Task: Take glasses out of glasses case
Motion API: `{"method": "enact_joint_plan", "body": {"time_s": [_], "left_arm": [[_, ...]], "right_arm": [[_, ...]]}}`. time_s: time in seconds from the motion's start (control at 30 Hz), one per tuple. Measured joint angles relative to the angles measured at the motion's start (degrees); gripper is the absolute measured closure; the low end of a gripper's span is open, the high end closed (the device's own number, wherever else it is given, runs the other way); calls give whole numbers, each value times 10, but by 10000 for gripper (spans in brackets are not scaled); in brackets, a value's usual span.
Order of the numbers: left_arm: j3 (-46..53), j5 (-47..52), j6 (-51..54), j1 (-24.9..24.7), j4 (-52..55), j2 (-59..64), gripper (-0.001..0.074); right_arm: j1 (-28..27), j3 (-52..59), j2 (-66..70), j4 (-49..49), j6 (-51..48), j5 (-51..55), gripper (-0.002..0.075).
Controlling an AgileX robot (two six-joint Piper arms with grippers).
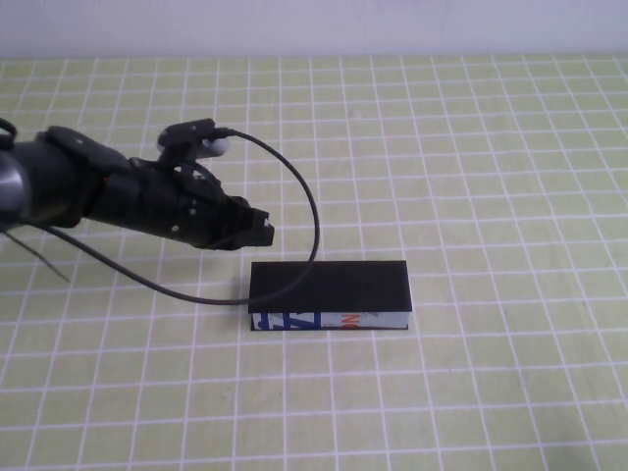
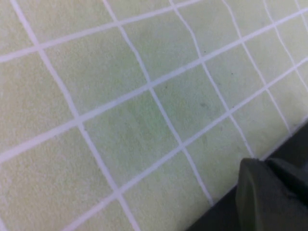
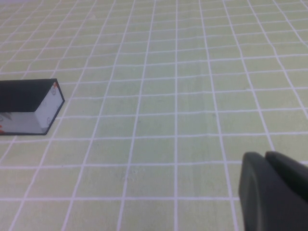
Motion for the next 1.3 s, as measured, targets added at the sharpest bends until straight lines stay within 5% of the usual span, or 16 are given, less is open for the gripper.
{"method": "enact_joint_plan", "body": {"time_s": [0.37,0.77,0.93,1.3], "left_arm": [[-28,13,-1,-4,21,62,739],[-30,13,-1,-4,41,62,739],[-30,13,-1,-4,41,62,739],[-30,12,-1,-4,46,62,739]], "right_arm": [[0,0,0,6,0,-19,743],[0,0,0,272,0,-192,743],[0,-71,60,313,-5,-56,743],[0,-334,475,304,-186,233,743]]}}
